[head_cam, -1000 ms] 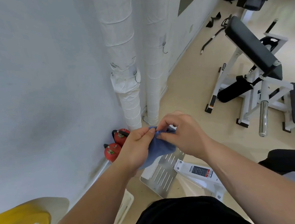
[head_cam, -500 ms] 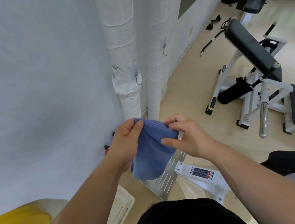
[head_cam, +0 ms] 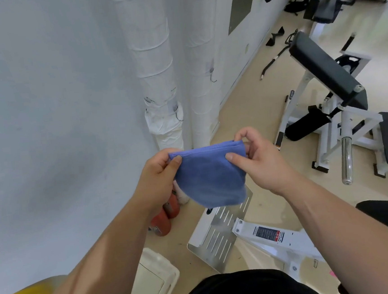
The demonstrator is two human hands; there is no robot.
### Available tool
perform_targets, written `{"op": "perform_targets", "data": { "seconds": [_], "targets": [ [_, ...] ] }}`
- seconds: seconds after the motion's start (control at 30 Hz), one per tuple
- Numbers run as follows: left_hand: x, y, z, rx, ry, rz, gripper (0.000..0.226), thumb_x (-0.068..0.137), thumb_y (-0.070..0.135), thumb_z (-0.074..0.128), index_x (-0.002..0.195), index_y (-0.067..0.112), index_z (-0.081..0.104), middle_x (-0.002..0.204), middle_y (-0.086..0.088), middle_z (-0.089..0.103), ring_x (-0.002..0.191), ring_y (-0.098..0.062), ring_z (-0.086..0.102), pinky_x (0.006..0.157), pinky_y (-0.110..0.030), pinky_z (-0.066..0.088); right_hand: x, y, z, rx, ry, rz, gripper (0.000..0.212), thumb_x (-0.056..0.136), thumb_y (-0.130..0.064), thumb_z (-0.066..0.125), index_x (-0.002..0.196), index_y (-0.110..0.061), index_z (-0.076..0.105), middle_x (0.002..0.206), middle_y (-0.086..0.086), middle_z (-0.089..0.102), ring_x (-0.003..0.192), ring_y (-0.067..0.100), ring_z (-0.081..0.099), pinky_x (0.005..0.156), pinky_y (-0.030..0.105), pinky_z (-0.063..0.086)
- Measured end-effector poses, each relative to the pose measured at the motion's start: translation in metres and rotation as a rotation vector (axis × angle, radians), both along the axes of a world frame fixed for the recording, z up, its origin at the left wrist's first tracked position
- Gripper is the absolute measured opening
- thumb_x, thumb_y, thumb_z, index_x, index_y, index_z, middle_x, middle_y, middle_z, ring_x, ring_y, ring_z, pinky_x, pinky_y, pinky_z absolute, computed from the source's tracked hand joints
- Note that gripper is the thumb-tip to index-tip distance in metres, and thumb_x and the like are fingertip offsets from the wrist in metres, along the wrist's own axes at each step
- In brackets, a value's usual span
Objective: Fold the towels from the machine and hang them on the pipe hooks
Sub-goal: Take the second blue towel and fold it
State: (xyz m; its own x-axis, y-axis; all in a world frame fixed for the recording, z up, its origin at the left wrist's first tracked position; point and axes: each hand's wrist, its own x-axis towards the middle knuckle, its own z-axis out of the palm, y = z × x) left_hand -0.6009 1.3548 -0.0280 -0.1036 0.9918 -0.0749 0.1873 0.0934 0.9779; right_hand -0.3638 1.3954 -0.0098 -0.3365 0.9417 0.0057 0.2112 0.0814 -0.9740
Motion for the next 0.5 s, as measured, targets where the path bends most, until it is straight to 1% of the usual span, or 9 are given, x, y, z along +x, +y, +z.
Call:
{"op": "perform_targets", "data": {
  "seconds": [0.03,0.07,0.1,0.17,0.23,0.3,0.37,0.43,0.5],
  "targets": [
    [0.0,0.002,0.004,0.014,-0.042,-0.039,0.029,0.105,0.012,0.049,0.119,0.031,0.064,0.093,-0.019,0.073,0.079,-0.042,0.063,0.073,-0.048,0.056,0.0,0.0,0.003,-0.03,0.063,-0.021,0.024,0.098,-0.002,0.058,0.101,-0.023,0.047,0.083,0.017,0.069,0.068,0.021,0.058,0.06,0.031,0.045],
    [0.0,0.004,0.009,0.021,-0.077,-0.096,0.039,0.104,0.005,0.049,0.125,0.035,0.059,0.091,-0.011,0.075,0.079,-0.034,0.064,0.075,-0.044,0.055,0.001,0.0,0.006,-0.046,0.109,-0.035,0.027,0.099,-0.002,0.055,0.102,-0.028,0.046,0.082,0.017,0.067,0.067,0.021,0.057,0.058,0.03,0.045],
    [-0.001,0.007,0.013,0.026,-0.091,-0.166,0.049,0.102,-0.002,0.048,0.127,0.039,0.057,0.085,-0.003,0.073,0.076,-0.027,0.061,0.073,-0.038,0.052,0.002,0.001,0.008,-0.043,0.129,-0.043,0.028,0.101,-0.002,0.052,0.101,-0.029,0.046,0.08,0.014,0.064,0.066,0.021,0.055,0.058,0.03,0.044],
    [-0.003,0.014,0.022,0.033,-0.049,-0.325,0.067,0.095,-0.016,0.045,0.12,0.044,0.061,0.076,0.004,0.063,0.074,-0.02,0.053,0.069,-0.033,0.045,0.005,0.003,0.011,0.018,0.072,-0.06,0.027,0.101,-0.002,0.051,0.095,-0.028,0.049,0.074,0.005,0.053,0.064,0.017,0.045,0.057,0.027,0.039],
    [-0.005,0.022,0.035,0.02,0.021,-0.504,0.076,0.087,-0.024,0.043,0.114,0.042,0.066,0.083,0.004,0.063,0.08,-0.016,0.058,0.07,-0.027,0.046,0.006,0.006,0.015,0.076,0.015,-0.061,0.028,0.099,0.001,0.05,0.085,-0.024,0.053,0.071,-0.01,0.049,0.064,0.009,0.04,0.059,0.019,0.036],
    [-0.004,0.033,0.054,-0.012,0.052,-0.656,0.064,0.083,-0.021,0.051,0.113,0.032,0.069,0.101,0.008,0.069,0.094,-0.009,0.064,0.077,-0.022,0.05,0.007,0.009,0.022,0.085,0.003,-0.034,0.036,0.09,0.006,0.048,0.07,-0.023,0.057,0.066,-0.015,0.05,0.063,0.003,0.041,0.058,0.013,0.033],
    [0.0,0.045,0.072,-0.06,0.064,-0.77,0.044,0.081,-0.006,0.065,0.109,0.027,0.073,0.11,0.008,0.07,0.102,-0.009,0.065,0.083,-0.022,0.052,0.008,0.013,0.03,0.071,-0.01,0.022,0.037,0.074,0.001,0.042,0.056,-0.027,0.058,0.061,-0.015,0.052,0.06,0.002,0.042,0.056,0.012,0.031],
    [0.008,0.057,0.083,-0.106,0.111,-0.847,0.034,0.081,0.005,0.071,0.107,0.026,0.076,0.116,0.004,0.071,0.11,-0.015,0.066,0.091,-0.029,0.055,0.011,0.021,0.034,0.049,0.006,0.072,0.036,0.067,-0.001,0.039,0.051,-0.026,0.06,0.058,-0.015,0.054,0.059,0.004,0.044,0.055,0.012,0.032],
    [0.018,0.069,0.088,-0.12,0.184,-0.862,0.033,0.081,0.006,0.072,0.107,0.026,0.077,0.121,0.0,0.071,0.116,-0.021,0.066,0.099,-0.037,0.055,0.016,0.032,0.034,0.047,0.015,0.093,0.036,0.067,-0.003,0.04,0.05,-0.025,0.062,0.057,-0.011,0.055,0.06,0.008,0.044,0.055,0.018,0.032]
  ]
}}
